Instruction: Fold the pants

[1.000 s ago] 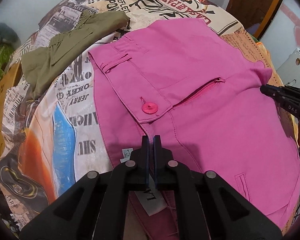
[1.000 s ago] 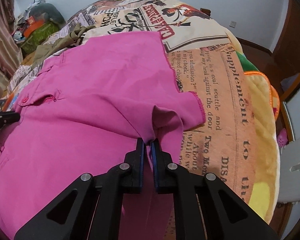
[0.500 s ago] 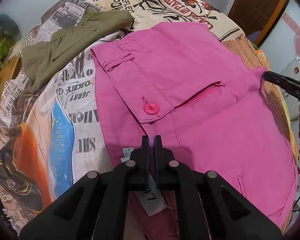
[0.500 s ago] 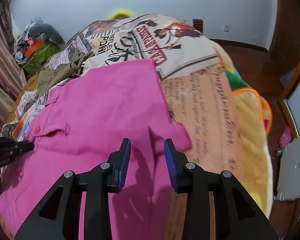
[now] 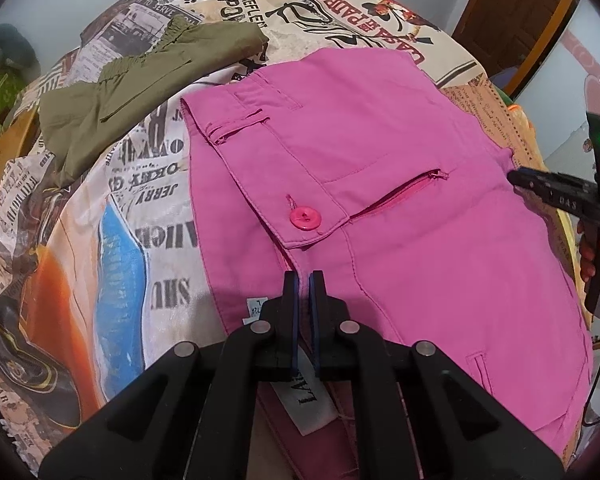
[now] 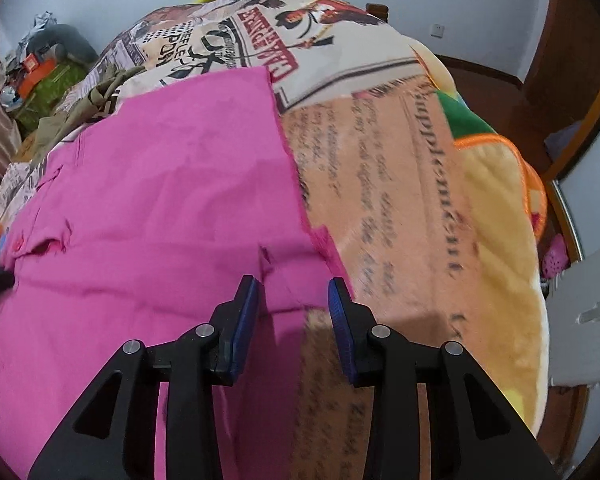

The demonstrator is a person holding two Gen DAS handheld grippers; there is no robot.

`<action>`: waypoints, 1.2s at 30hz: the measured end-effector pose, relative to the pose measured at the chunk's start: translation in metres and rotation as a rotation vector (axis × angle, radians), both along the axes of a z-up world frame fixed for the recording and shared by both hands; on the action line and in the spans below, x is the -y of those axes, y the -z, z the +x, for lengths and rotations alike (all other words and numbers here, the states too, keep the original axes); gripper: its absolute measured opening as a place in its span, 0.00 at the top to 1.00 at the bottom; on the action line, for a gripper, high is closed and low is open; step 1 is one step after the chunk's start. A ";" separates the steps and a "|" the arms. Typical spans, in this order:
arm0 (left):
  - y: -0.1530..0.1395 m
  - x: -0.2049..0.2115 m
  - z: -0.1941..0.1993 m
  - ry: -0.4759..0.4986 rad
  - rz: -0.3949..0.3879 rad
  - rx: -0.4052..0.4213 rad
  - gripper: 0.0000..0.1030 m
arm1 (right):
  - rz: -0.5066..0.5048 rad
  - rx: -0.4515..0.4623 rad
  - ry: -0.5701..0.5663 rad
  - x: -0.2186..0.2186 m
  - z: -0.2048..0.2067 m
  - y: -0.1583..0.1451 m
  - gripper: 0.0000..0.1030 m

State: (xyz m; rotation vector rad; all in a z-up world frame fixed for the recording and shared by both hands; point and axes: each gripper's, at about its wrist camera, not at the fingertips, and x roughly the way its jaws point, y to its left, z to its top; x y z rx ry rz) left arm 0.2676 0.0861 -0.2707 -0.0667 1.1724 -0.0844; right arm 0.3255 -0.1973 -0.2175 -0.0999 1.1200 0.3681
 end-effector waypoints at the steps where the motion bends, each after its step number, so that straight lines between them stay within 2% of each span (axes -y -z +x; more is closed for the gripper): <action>1: -0.002 -0.001 -0.001 -0.002 -0.006 0.001 0.93 | -0.026 -0.001 0.000 0.002 -0.002 -0.002 0.70; 3: -0.006 -0.003 -0.005 -0.002 -0.012 0.005 0.92 | -0.055 -0.012 -0.015 0.005 -0.009 -0.003 0.70; 8: -0.020 -0.014 -0.006 -0.030 -0.033 0.021 0.91 | 0.004 0.022 -0.008 0.019 -0.020 -0.020 0.67; 9: -0.021 -0.016 -0.005 -0.035 -0.034 0.025 0.88 | 0.016 0.033 -0.002 0.022 -0.019 -0.025 0.67; 12: -0.025 -0.025 0.005 -0.069 -0.044 0.032 0.68 | 0.060 0.063 0.031 0.028 -0.011 -0.038 0.65; 13: -0.026 -0.027 0.009 -0.079 -0.050 0.035 0.65 | 0.078 0.073 0.043 0.029 -0.006 -0.043 0.63; 16: -0.025 -0.029 0.022 -0.087 -0.063 0.033 0.65 | 0.098 0.102 0.071 0.030 0.005 -0.049 0.62; 20: -0.016 -0.029 0.038 -0.086 -0.069 0.008 0.65 | 0.094 0.089 0.085 0.027 0.015 -0.041 0.62; 24: 0.000 -0.031 0.047 -0.094 -0.112 -0.041 0.65 | 0.089 0.031 0.080 0.021 0.026 -0.018 0.62; 27: 0.005 -0.035 0.048 -0.112 -0.183 -0.046 0.65 | 0.091 -0.041 0.064 0.014 0.029 0.005 0.62; 29: 0.005 -0.033 0.049 -0.116 -0.194 -0.048 0.65 | 0.090 -0.026 0.058 0.011 0.027 0.009 0.62; 32: 0.006 -0.023 0.053 -0.107 -0.146 -0.048 0.74 | 0.104 -0.025 0.040 0.009 0.025 0.008 0.72; 34: 0.005 -0.017 0.056 -0.109 -0.090 -0.042 0.90 | 0.098 -0.020 0.024 0.007 0.024 0.007 0.81; 36: 0.006 -0.017 0.056 -0.121 -0.066 -0.041 0.90 | 0.077 -0.005 0.009 0.003 0.022 0.008 0.85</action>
